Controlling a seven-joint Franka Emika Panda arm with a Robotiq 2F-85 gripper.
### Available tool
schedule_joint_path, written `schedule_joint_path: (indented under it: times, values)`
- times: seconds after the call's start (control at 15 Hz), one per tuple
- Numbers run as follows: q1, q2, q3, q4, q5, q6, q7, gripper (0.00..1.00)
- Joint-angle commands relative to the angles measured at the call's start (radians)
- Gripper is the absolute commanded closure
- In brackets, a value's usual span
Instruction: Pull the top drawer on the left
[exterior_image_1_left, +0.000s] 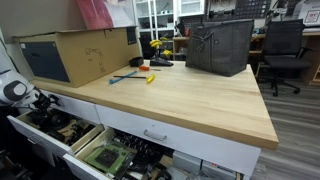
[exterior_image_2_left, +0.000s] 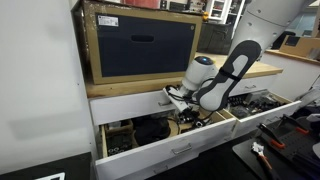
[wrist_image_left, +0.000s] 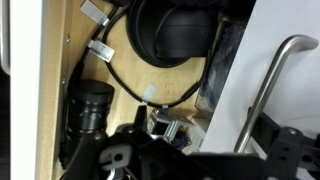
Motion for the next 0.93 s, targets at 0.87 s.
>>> schedule_joint_path:
  times: [0.87]
  values:
    - [0.02, -0.226, 0.291, -0.368, 0.432, 0.251, -0.421, 0.0]
